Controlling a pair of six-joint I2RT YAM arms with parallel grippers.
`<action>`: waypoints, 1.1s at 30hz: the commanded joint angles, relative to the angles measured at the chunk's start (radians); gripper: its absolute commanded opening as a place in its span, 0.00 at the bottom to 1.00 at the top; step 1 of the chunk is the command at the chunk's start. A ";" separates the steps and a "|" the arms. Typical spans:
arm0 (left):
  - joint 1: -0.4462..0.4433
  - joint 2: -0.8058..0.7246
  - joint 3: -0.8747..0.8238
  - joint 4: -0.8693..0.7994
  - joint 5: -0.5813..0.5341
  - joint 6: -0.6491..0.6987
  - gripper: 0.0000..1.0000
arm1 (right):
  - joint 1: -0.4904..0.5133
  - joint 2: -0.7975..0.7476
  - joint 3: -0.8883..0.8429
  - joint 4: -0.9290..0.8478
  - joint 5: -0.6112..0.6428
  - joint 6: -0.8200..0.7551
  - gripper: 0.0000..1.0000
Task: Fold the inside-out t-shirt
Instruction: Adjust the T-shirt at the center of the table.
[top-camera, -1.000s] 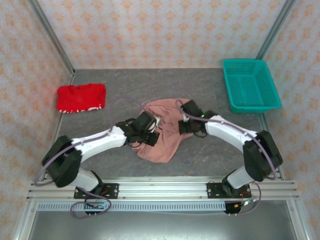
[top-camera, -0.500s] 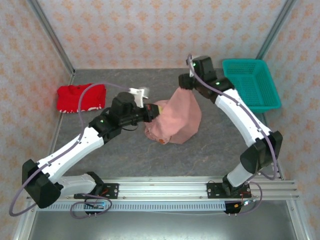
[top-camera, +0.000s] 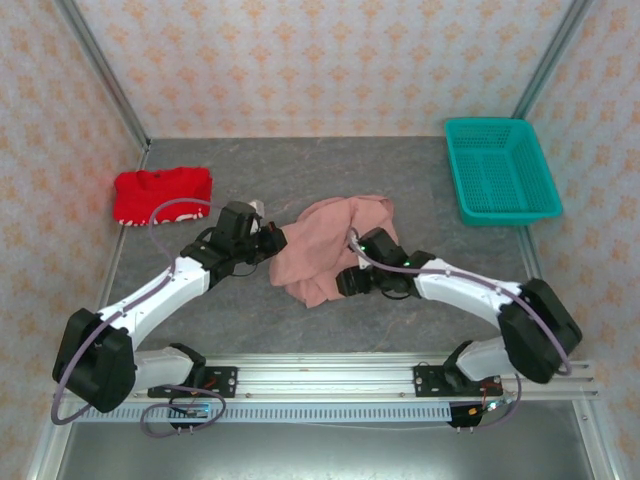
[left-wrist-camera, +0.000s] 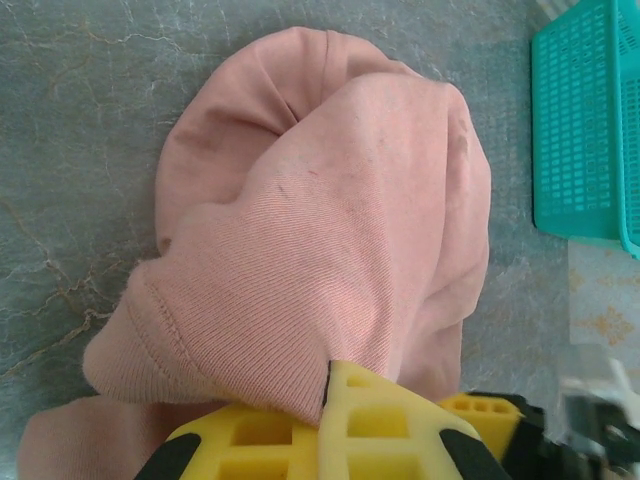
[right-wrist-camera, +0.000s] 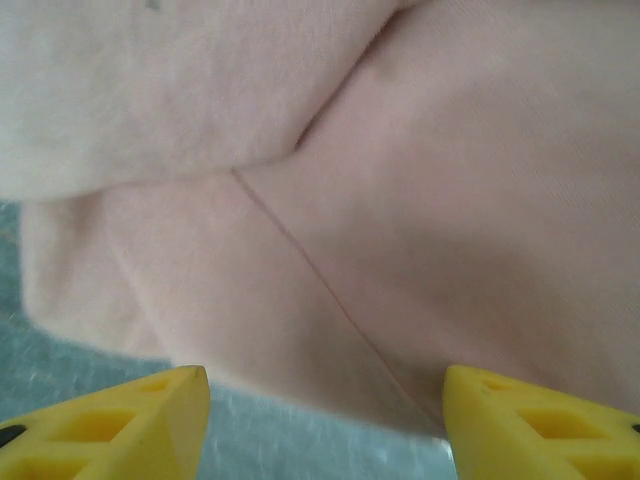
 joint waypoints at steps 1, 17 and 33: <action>0.007 -0.038 -0.011 0.014 -0.009 -0.008 0.00 | 0.001 0.121 0.084 0.112 0.098 -0.025 0.53; 0.126 -0.222 0.099 -0.218 0.034 0.079 0.00 | -0.171 -0.378 0.154 -0.209 0.074 -0.071 0.05; 0.126 -0.173 0.062 -0.189 0.038 0.093 0.00 | 0.231 0.302 0.221 0.122 0.271 -0.088 0.23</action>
